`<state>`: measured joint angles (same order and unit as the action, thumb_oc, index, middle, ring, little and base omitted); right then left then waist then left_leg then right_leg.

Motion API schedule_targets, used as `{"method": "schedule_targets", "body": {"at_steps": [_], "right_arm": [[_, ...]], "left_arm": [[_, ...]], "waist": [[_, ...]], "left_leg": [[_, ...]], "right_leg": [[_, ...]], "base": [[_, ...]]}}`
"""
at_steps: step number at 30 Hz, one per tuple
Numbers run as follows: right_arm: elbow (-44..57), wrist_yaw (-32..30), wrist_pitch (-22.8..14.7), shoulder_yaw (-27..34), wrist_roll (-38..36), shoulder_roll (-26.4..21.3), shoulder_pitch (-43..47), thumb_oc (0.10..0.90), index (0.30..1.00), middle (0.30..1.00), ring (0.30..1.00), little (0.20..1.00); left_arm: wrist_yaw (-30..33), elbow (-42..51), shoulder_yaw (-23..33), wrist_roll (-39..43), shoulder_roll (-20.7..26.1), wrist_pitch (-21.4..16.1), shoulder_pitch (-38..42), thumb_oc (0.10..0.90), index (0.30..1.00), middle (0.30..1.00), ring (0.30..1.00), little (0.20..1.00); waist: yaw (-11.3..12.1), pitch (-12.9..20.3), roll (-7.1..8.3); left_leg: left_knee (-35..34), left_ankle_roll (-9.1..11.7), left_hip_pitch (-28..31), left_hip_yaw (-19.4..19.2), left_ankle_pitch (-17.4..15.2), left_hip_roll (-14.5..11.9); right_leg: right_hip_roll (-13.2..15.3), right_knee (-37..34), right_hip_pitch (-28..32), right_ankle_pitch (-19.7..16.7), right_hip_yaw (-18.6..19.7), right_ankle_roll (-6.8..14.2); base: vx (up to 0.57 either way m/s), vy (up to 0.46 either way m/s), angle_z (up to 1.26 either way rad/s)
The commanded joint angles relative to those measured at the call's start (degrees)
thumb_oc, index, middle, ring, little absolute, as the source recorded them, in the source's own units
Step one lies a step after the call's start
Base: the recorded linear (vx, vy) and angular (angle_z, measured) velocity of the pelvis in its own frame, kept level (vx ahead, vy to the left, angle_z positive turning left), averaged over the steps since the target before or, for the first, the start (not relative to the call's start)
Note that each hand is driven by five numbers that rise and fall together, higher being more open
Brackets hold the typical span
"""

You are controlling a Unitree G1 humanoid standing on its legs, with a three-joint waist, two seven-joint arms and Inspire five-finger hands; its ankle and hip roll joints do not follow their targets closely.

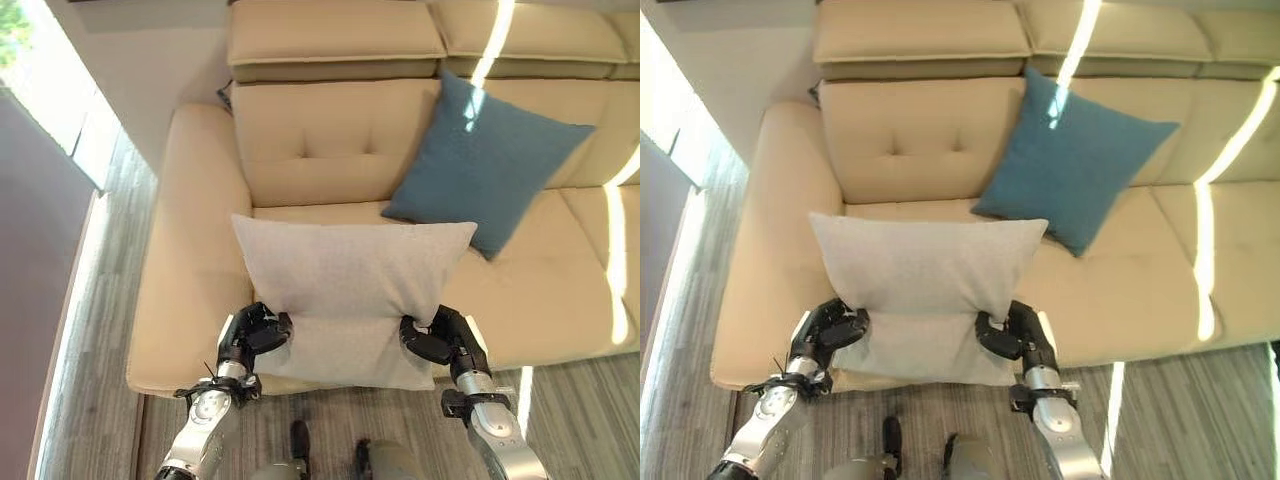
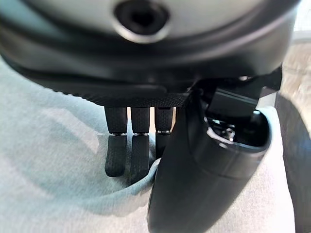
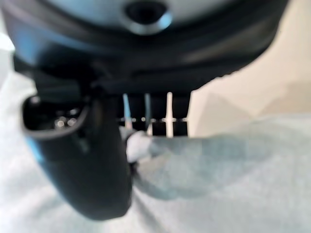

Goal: Pick up all the scattered cushions and arrange them neatly on the sofa.

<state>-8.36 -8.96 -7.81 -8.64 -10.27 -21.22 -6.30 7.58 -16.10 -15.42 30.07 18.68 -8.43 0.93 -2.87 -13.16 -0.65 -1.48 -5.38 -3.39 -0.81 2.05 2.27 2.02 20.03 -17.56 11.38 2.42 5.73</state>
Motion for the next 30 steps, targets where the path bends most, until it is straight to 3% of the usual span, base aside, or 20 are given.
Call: {"method": "schedule_targets", "body": {"at_steps": [1,14,22,30], "right_arm": [[6.5,0.2,-8.1,1.9,-0.2,1.6,4.7,0.4,0.3,0.3,0.3,0.3],[7.6,-0.8,-8.1,2.7,0.9,-0.8,6.8,0.4,0.3,0.3,0.3,0.3],[4.4,-6.2,-8.2,-1.1,2.6,-2.0,18.6,0.4,0.3,0.3,0.3,0.3],[-7.4,-14.0,-7.4,-6.9,3.2,-3.0,38.4,0.4,0.3,0.3,0.3,0.3]], "left_arm": [[-3.8,10.3,-1.3,-3.4,0.1,-7.9,1.4,0.4,0.3,0.3,0.3,0.3],[-0.8,13.0,1.0,-6.2,-0.5,-8.8,4.2,0.4,0.3,0.3,0.3,0.3],[5.3,9.0,-2.0,-9.0,-1.1,-10.1,16.2,0.4,0.3,0.3,0.3,0.3],[13.9,-3.3,-7.4,-11.2,-0.3,-11.3,36.9,0.4,0.3,0.3,0.3,0.3]], "waist": [[-0.8,5.3,4.62],[0.0,9.1,3.58],[-0.1,8.6,2.41],[-0.8,7.8,1.41]], "left_leg": [[5.5,4.2,-0.2,-4.4,-7.8,0.3],[-3.1,6.5,4.0,-2.8,-4.7,-1.0],[-3.5,8.0,-1.5,-2.2,-3.1,-1.8],[-3.5,9.3,-11.8,-1.3,0.0,-1.4]], "right_leg": [[1.7,-15.9,7.9,-11.4,-1.2,2.1],[0.3,-25.0,15.0,-12.4,-4.5,0.9],[0.0,-25.0,10.2,-12.3,-5.9,1.8],[-0.2,-25.0,0.0,-15.5,-5.4,2.0]], "base": [[0.08,-0.04,0.56],[0.1,-0.086,0.17],[-0.05,-0.041,0.19],[-0.07,-0.026,0.13]]}}
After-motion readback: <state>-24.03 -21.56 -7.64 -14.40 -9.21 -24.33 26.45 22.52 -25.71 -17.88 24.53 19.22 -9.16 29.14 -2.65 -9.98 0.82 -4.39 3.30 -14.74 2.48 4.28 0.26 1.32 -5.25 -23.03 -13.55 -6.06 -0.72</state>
